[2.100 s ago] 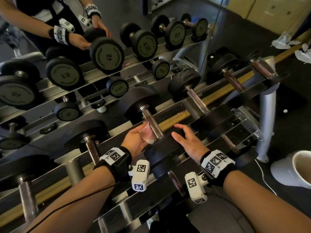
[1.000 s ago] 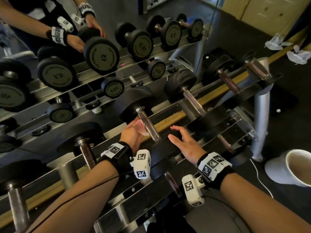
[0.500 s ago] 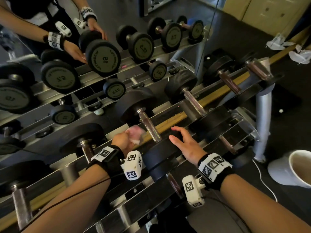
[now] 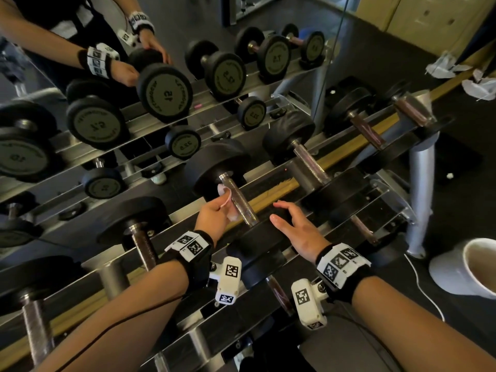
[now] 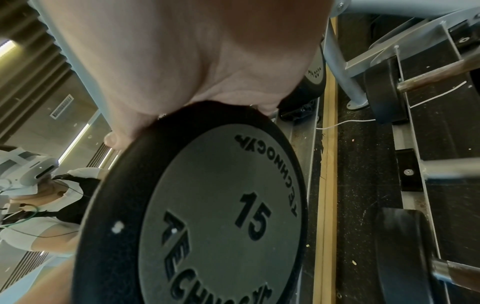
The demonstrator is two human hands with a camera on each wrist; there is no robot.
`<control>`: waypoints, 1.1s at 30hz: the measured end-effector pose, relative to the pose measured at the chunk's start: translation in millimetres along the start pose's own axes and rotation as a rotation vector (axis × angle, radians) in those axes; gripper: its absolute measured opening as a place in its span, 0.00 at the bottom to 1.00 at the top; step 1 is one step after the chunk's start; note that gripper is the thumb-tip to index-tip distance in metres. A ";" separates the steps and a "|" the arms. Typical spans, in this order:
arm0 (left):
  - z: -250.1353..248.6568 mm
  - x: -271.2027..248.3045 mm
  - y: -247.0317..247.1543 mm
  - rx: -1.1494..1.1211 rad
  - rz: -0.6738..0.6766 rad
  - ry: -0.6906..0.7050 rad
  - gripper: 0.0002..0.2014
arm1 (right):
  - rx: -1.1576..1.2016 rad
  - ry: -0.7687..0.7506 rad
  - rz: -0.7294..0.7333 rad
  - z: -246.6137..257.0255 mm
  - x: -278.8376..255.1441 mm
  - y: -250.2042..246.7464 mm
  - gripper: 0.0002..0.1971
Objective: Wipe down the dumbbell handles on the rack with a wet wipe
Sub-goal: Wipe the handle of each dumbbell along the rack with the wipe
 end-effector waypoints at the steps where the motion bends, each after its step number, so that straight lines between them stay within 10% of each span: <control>1: 0.7 -2.3 0.9 -0.017 0.023 -0.019 0.16 | 0.001 -0.001 -0.003 -0.6 0.4 0.1 0.23; 8: 6.6 -21.4 -11.1 0.049 0.233 -0.011 0.14 | 0.029 0.004 -0.013 -3.6 2.3 1.2 0.23; 15: -3.9 8.5 -19.9 -0.084 -0.117 0.134 0.09 | 0.048 0.010 -0.015 -4.2 2.6 2.4 0.20; 29: 18.3 -20.1 -12.0 0.257 0.430 0.039 0.13 | 0.043 0.006 -0.001 -5.4 2.2 1.1 0.21; 33: 8.0 -16.6 -26.7 0.064 0.265 0.027 0.11 | 0.021 0.008 -0.009 -4.6 2.8 1.1 0.20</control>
Point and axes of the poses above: each hand's wrist, its own x-axis towards the middle knuckle, its own y-axis out of the palm, z = x × y, the point moved 2 cm from there along x, towards the middle knuckle, and after that the axes turned 2 degrees about y, right-handed, at the moved point
